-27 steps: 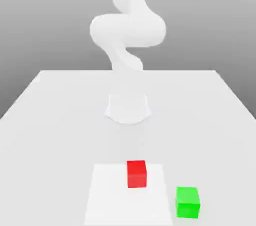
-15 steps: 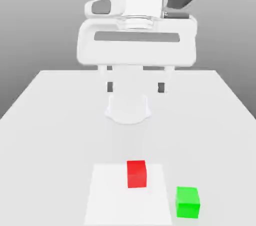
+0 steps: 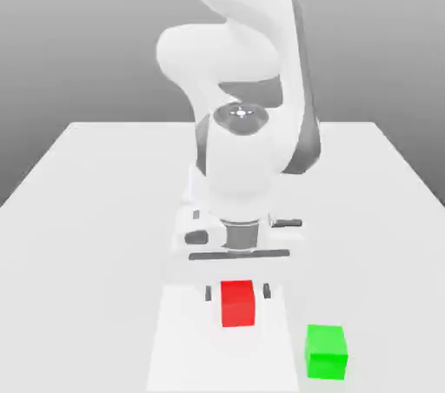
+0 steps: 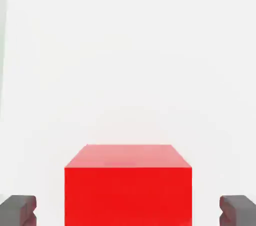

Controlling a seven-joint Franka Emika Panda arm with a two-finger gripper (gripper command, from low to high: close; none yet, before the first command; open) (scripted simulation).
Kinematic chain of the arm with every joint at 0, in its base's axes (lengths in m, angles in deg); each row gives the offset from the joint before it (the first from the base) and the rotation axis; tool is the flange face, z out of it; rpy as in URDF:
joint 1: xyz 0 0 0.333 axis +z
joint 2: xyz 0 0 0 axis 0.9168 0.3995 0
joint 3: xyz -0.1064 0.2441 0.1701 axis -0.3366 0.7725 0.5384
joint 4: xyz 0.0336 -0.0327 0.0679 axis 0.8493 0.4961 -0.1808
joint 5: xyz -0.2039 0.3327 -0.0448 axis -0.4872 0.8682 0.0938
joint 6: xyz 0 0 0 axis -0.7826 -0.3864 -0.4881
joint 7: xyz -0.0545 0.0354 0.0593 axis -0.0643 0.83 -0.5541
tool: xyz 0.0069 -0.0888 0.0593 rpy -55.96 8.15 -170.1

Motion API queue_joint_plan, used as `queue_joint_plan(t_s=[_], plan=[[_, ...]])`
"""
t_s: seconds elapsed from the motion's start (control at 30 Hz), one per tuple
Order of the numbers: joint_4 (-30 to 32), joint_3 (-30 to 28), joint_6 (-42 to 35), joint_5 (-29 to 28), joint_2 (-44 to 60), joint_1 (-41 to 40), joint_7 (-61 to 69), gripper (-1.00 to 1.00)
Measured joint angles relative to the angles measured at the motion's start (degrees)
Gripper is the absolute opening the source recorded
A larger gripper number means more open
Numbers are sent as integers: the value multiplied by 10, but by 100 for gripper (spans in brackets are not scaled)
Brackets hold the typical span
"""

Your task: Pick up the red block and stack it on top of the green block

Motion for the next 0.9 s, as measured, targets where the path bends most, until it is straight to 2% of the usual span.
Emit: queue_joint_plan(t_s=[0.2, 0.43, 0.57, 0.63, 0.73, 0.87, 0.9], plan=[[0, 1, -2, -2, -2, -1, -2, -100], [15, 11, -113, 19, -128, -4, 16, -100], [-52, 51, -168, 19, -116, -20, 53, -100], [-93, 77, -195, 13, -101, 24, 70, -100], [-150, 92, -225, 1, -74, 47, 92, -100], [-168, 82, -171, -31, 0, 58, 77, -100], [-170, 76, -154, -39, 18, 62, 72, 100]])
